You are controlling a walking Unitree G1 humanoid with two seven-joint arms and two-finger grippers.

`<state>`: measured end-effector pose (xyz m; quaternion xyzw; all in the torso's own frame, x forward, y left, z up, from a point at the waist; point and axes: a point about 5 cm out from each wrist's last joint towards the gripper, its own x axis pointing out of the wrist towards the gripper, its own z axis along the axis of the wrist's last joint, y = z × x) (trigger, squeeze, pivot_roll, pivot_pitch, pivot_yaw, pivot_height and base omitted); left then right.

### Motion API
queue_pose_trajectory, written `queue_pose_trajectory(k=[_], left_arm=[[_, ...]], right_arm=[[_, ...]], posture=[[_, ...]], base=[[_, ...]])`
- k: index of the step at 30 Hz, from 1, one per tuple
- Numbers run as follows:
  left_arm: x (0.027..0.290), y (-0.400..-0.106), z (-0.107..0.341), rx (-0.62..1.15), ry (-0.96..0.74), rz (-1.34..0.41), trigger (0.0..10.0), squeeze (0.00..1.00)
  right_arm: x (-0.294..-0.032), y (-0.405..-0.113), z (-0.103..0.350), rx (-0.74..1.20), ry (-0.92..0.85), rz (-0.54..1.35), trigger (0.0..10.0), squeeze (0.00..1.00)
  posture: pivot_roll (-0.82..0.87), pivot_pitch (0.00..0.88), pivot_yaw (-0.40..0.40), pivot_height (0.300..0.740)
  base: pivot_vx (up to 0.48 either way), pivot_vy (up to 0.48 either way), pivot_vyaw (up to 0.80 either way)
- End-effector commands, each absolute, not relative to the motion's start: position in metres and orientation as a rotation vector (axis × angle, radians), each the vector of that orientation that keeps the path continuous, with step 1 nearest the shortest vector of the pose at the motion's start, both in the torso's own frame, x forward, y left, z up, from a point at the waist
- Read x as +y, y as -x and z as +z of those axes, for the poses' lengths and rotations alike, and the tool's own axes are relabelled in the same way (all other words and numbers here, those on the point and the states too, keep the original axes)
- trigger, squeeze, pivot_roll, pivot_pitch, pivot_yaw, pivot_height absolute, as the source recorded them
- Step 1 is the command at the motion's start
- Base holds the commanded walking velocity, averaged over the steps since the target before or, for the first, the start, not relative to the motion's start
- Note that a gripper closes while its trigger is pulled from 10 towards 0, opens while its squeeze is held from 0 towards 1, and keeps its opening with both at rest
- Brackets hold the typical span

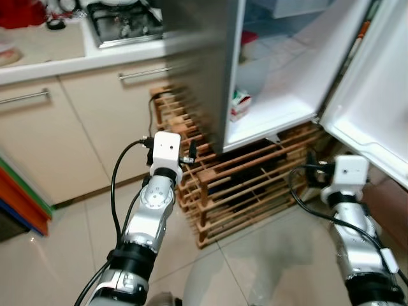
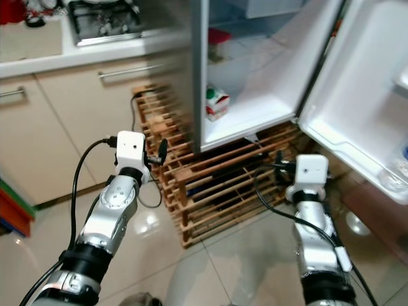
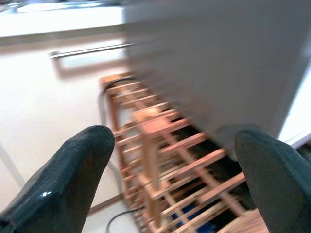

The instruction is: Restocking fridge

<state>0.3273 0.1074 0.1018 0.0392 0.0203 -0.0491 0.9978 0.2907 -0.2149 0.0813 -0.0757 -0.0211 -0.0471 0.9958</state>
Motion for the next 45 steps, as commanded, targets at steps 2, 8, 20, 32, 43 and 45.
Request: queue_pose_trajectory(k=[2,8,20,32,43,45], left_arm=[[0.1077,-0.3279,0.1013,0.043,-0.082,-0.086,10.0,0.00],[0.1067,-0.3284,0.1008,0.045,-0.082,-0.084,10.0,0.00],[0.1037,-0.3282,0.1016,0.027,-0.108,-0.085,10.0,0.00],[0.1034,-0.3283,0.1024,0.019,-0.129,-0.075,10.0,0.00],[0.1052,-0.3292,0.1035,0.016,-0.103,-0.057,10.0,0.00],[0.1053,-0.3294,0.1047,0.008,-0.085,-0.054,10.0,0.00]], right_arm=[[-0.2084,-0.2891,0.0804,-0.035,0.148,-0.061,10.0,0.00],[-0.2044,-0.2910,0.0817,-0.035,0.146,-0.037,10.0,0.00],[-0.2042,-0.2945,0.0850,-0.037,0.144,-0.040,10.0,0.00],[-0.2070,-0.2946,0.0837,-0.028,0.153,-0.048,10.0,0.00],[-0.2099,-0.2925,0.0828,-0.026,0.154,-0.053,10.0,0.00],[-0.2109,-0.2920,0.0833,-0.028,0.163,-0.055,10.0,0.00]], posture=[[0.05,0.008,0.007,0.732],[0.06,0.000,0.003,0.732],[0.06,0.000,-0.005,0.732],[0.05,0.000,-0.004,0.732],[0.05,0.000,-0.004,0.732],[0.05,0.000,-0.004,0.732]], base=[[0.000,0.000,0.73],[0.000,0.000,0.70],[0.000,-0.115,0.48],[0.000,-0.469,0.00],[0.000,-0.464,0.00],[0.000,-0.441,0.00]])
